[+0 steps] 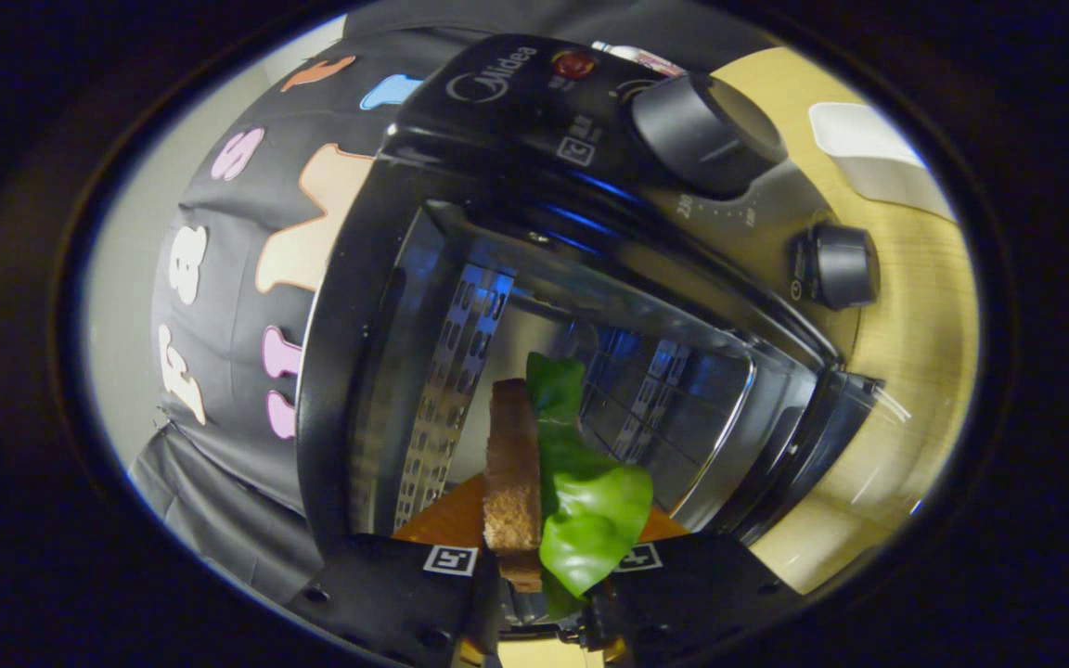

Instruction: Open the toaster oven, put the food inside, and close the toaster oven door.

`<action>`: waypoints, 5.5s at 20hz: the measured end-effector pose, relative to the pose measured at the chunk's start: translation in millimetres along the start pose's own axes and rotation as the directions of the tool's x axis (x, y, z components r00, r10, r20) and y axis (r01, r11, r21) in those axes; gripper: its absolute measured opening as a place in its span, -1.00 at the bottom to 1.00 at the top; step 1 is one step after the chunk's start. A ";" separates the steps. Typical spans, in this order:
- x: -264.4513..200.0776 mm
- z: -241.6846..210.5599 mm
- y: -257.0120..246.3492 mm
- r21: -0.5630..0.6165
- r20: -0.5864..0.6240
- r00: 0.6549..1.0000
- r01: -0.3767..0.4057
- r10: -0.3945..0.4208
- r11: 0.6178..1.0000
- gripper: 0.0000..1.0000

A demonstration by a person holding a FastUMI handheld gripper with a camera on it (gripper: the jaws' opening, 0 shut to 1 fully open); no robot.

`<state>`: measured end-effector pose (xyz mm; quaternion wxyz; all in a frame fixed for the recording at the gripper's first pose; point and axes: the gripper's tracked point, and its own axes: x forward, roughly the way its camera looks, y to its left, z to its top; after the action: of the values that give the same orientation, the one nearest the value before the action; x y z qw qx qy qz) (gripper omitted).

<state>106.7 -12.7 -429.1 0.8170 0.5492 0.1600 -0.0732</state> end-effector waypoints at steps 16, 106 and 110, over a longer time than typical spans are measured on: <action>-36.2 41.6 -19.7 -0.356 0.211 0.961 0.245 -0.177 0.902 1.00; -234.9 -55.9 -70.0 -0.892 0.064 0.942 0.203 -0.329 0.405 1.00; -242.7 -67.4 -93.5 -0.896 0.064 0.916 0.229 -0.397 0.382 1.00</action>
<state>-160.8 -0.3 -451.1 0.9363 0.0027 0.3402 -0.0871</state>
